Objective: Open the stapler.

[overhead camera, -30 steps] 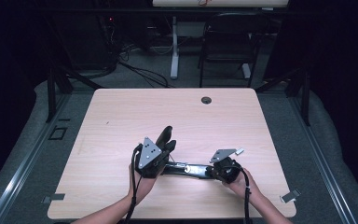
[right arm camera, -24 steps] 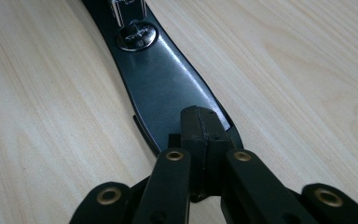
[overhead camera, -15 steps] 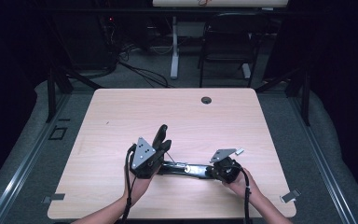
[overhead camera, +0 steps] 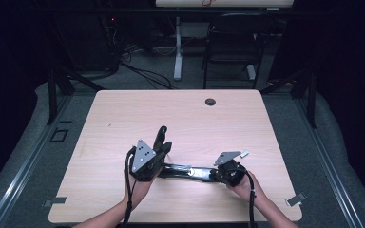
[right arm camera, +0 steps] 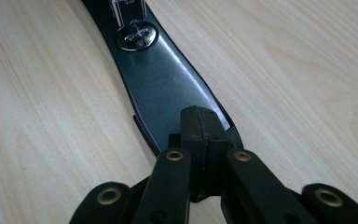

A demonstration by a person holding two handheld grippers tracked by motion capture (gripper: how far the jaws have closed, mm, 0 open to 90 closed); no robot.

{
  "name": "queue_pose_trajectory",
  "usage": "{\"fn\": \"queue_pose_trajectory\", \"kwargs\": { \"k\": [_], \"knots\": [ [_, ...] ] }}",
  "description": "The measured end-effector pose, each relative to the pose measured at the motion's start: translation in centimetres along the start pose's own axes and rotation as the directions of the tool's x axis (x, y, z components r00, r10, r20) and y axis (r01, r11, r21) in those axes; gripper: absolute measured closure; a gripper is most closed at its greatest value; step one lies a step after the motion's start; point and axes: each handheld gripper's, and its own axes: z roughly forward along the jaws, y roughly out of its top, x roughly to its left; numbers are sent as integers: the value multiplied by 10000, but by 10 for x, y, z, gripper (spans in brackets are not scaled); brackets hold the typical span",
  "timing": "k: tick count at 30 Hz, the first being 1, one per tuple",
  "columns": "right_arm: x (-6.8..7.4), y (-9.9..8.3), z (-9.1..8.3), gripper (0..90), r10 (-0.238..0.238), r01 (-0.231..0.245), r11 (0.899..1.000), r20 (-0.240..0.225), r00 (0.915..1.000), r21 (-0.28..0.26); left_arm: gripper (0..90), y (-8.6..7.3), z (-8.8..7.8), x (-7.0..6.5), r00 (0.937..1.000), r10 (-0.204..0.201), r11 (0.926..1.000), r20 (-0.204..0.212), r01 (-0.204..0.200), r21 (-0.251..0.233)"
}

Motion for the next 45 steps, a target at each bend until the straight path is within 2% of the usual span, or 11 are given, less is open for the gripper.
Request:
{"fn": "queue_pose_trajectory", "kwargs": {
  "k": [6, 10, 21, 25, 41, 42, 45],
  "knots": [
    [0, 0, 0, 900, 17, -17, 10000, -6, 10000, 29, 900, -1, -8, 12, 9992, -210, 9998, -328, 209, -28],
    [0, 0, 0, 900, 56, -56, 10000, 18, 10000, 29, 900, -2, -10, 13, 9986, -475, 9988, -241, 477, 99],
    [0, 0, 0, 900, 9, -9, 10000, 6, 10000, -4, 900, -3, -11, 15, 9986, -289, 9995, -441, 295, 127],
    [0, 0, 0, 900, 12, -12, 10000, 6, 10000, 22, 900, -4, -16, 21, 9974, -355, 9992, -635, 365, 142],
    [0, 0, 0, 900, 5, -5, 10000, 1, 10000, -3, 900, -8, -22, 31, 9952, -394, 9989, -898, 414, 204],
    [0, 0, 0, 900, 0, 0, 10000, 2, 10000, -5, 900, -9, -23, 34, 9925, -509, 9984, -1114, 532, 180],
    [0, 0, 0, 900, -12, 12, 10000, -5, 10000, -32, 900, -12, -26, 48, 9845, -1041, 9935, -1409, 1095, 311]
  ]
}}
